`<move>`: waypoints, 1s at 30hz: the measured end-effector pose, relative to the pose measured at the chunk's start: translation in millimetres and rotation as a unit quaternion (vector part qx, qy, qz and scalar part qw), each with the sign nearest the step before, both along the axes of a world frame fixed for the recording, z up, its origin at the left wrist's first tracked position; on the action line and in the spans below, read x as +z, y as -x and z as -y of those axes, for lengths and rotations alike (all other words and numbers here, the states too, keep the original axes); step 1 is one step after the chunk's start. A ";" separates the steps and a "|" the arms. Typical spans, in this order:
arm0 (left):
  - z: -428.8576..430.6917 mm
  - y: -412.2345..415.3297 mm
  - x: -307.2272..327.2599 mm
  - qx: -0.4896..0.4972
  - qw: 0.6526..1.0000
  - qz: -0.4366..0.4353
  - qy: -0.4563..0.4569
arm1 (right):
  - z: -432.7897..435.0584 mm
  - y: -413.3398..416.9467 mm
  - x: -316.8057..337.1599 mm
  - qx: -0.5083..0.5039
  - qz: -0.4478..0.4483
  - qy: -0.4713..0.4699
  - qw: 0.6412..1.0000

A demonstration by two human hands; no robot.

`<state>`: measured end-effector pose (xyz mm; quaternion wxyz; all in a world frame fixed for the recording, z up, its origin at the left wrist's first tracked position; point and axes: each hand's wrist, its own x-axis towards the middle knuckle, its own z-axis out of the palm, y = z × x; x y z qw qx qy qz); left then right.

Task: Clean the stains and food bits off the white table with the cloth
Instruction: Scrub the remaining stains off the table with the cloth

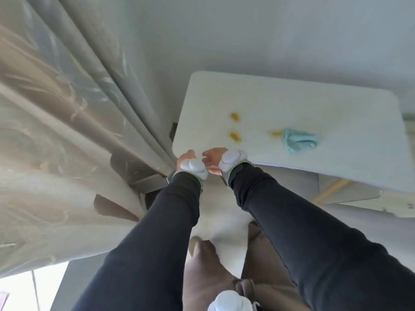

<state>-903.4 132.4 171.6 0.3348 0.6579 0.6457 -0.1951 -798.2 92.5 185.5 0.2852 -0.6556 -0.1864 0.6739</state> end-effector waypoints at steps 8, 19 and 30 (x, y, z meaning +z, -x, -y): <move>9.8 -131.7 10.9 -0.042 0.998 0.056 0.006 | 13.9 -140.1 -6.5 -0.006 0.111 -0.027 0.993; 43.6 -242.5 -6.3 -0.129 0.988 0.025 -0.084 | 46.8 -282.0 -21.8 0.458 0.490 -0.115 0.732; 44.4 -231.4 -23.0 -0.239 0.965 -0.109 0.023 | 79.6 -366.0 -41.9 0.333 0.528 -0.106 0.774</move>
